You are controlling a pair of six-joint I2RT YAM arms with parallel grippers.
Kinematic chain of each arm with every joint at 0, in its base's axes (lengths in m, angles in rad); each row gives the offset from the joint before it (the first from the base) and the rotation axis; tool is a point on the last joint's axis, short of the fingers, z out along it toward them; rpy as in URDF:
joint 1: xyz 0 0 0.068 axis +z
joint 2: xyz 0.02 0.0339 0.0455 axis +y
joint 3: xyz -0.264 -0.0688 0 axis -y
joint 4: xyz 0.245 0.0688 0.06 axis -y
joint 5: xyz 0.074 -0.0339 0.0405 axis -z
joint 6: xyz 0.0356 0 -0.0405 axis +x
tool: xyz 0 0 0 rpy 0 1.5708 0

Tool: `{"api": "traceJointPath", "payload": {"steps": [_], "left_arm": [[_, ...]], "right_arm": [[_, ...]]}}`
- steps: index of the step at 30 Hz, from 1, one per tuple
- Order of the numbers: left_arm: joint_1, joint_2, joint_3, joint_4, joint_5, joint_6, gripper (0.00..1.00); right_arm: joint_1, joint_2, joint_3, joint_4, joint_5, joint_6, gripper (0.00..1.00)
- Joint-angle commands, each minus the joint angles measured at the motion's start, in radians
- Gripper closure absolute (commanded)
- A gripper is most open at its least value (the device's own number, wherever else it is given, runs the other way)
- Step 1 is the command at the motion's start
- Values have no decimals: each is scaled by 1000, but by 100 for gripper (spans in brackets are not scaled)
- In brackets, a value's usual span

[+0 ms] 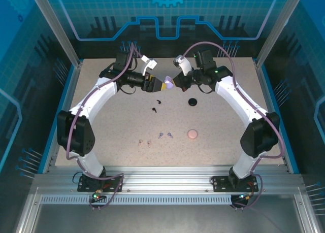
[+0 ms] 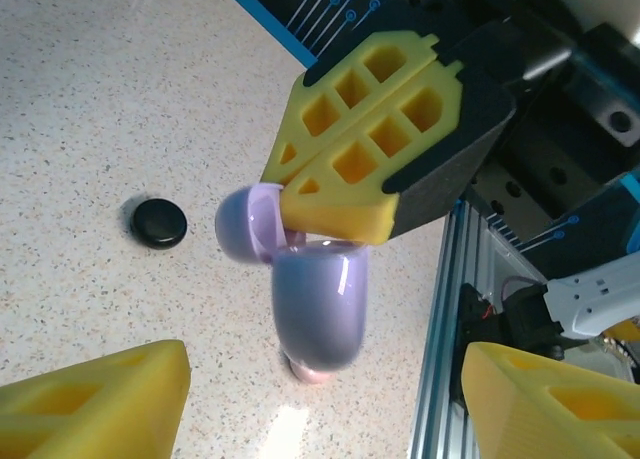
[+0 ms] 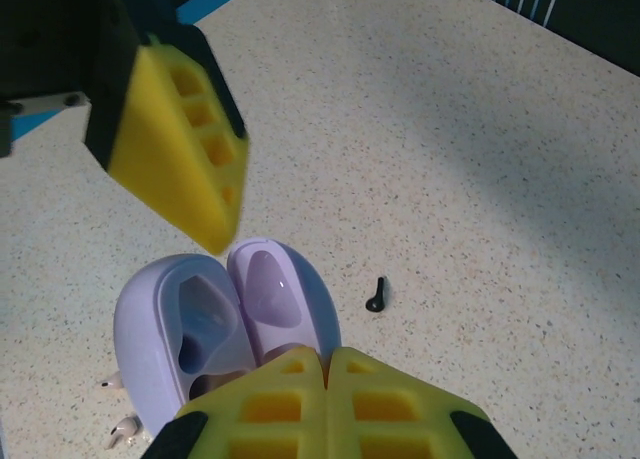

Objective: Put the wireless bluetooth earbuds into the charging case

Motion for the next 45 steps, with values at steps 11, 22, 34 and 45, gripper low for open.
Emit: {"api": "traceJointPath", "payload": {"steps": [11, 22, 34, 45], "left_arm": [[-16, 36, 48, -109, 67, 76, 38], [-24, 55, 66, -123, 72, 85, 53], [-29, 56, 59, -98, 81, 71, 76], [-14, -42, -124, 118, 47, -72, 100]], "right_arm": [[37, 25, 56, -74, -12, -37, 100], [45, 32, 68, -74, -25, -31, 100], [47, 32, 72, -74, -27, -31, 100], [16, -82, 6, -3, -19, 106, 63]]}}
